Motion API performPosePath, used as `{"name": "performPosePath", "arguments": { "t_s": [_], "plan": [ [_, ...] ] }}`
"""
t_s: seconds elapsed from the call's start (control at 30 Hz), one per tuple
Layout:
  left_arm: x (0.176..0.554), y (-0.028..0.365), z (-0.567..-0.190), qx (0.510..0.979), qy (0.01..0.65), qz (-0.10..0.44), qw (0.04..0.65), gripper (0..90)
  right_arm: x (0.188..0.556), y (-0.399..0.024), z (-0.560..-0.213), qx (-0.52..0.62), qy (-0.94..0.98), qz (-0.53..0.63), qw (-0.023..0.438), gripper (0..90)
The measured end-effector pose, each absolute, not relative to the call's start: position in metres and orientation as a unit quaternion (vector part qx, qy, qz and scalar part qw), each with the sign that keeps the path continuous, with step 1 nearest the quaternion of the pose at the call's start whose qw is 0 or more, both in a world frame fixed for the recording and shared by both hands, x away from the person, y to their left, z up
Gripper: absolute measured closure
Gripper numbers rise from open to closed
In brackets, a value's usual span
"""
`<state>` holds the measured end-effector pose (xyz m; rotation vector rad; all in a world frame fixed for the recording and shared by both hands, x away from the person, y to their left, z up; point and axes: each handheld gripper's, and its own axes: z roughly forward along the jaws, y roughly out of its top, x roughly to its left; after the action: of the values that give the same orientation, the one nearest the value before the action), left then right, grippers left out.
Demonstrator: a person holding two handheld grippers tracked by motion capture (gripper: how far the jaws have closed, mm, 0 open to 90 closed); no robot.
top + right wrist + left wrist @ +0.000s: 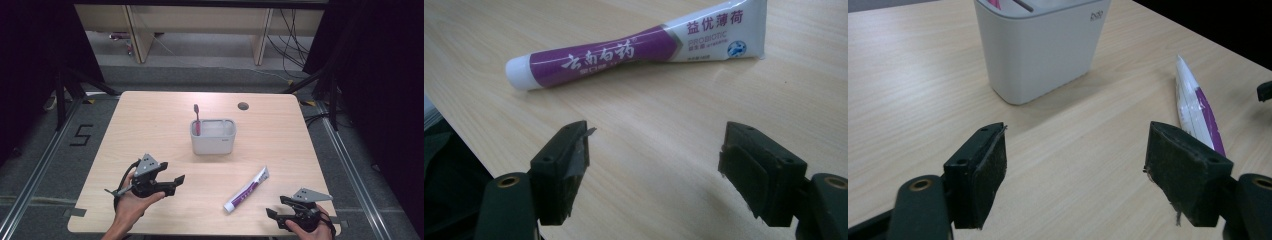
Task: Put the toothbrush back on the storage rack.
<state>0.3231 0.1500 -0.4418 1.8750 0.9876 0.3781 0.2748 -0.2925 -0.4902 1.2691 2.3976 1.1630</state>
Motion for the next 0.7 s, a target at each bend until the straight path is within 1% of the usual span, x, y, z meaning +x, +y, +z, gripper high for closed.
{"name": "performPosePath", "arguments": {
  "t_s": [0.07,0.1,0.13,0.2,0.23,0.27,0.3,0.37,0.5,0.57,0.6,0.7],
  "plan": [
    [0.319,0.151,-0.445,0.770,0.398,0.152,0.475,22.8,0.273,-0.291,-0.488,0.439,0.798,0.404,0.087,28.8],
    [0.317,0.152,-0.446,0.771,0.396,0.150,0.475,22.6,0.272,-0.292,-0.488,0.439,0.798,0.400,0.106,28.8],
    [0.314,0.152,-0.447,0.770,0.400,0.153,0.472,22.5,0.275,-0.293,-0.489,0.428,0.801,0.403,0.112,28.8],
    [0.310,0.154,-0.450,0.772,0.396,0.150,0.474,22.4,0.274,-0.293,-0.488,0.432,0.801,0.401,0.108,28.7],
    [0.309,0.154,-0.450,0.772,0.398,0.150,0.471,22.4,0.272,-0.291,-0.488,0.445,0.796,0.400,0.093,28.8],
    [0.306,0.154,-0.452,0.776,0.395,0.149,0.468,22.3,0.272,-0.291,-0.488,0.444,0.796,0.400,0.093,28.7],
    [0.305,0.155,-0.453,0.778,0.392,0.149,0.468,22.3,0.272,-0.290,-0.488,0.445,0.796,0.400,0.093,28.8],
    [0.301,0.155,-0.456,0.780,0.389,0.147,0.468,22.3,0.274,-0.292,-0.488,0.430,0.800,0.403,0.113,28.7],
    [0.293,0.156,-0.462,0.786,0.382,0.155,0.460,22.2,0.274,-0.291,-0.487,0.431,0.799,0.403,0.114,28.7],
    [0.288,0.157,-0.466,0.787,0.381,0.157,0.460,22.3,0.273,-0.290,-0.486,0.441,0.794,0.405,0.103,29.0],
    [0.287,0.159,-0.467,0.787,0.382,0.155,0.459,22.2,0.274,-0.291,-0.486,0.431,0.798,0.407,0.111,29.3],
    [0.281,0.162,-0.471,0.786,0.383,0.156,0.459,22.2,0.273,-0.290,-0.485,0.434,0.797,0.407,0.105,29.4]
  ]
}}
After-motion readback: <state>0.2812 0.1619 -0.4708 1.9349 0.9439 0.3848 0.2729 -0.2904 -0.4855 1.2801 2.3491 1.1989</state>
